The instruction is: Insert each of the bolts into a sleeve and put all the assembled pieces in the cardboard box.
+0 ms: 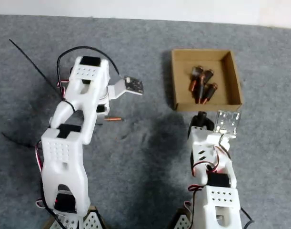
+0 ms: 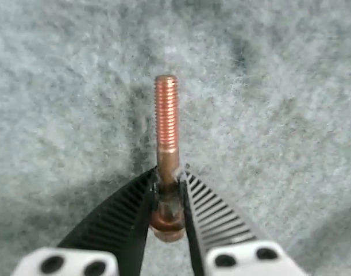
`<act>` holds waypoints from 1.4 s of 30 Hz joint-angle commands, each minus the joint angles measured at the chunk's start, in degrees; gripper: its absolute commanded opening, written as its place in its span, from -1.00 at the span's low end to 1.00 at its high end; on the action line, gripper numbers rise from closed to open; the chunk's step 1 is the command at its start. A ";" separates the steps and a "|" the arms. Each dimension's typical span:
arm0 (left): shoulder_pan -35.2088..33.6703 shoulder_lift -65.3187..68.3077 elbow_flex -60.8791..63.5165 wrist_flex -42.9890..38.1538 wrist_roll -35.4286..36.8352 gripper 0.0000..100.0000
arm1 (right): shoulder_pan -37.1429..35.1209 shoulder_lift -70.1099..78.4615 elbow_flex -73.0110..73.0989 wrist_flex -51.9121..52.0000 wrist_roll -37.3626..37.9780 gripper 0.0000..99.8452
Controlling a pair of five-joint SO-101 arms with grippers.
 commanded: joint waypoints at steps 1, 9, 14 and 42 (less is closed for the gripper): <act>0.92 -0.92 -3.38 0.97 4.57 -0.70 | -0.84 -0.84 -0.84 -1.45 0.79 -0.99; 1.19 -2.15 -5.93 0.97 12.48 -0.66 | -0.84 -0.84 -0.84 -1.45 0.79 -0.99; 0.75 -2.77 -12.53 1.32 35.87 -0.68 | -0.84 -0.84 -0.84 -1.45 0.88 -0.99; 2.59 -6.73 -1.45 2.29 131.16 -0.68 | -0.84 -0.84 -0.84 -1.45 0.88 -0.99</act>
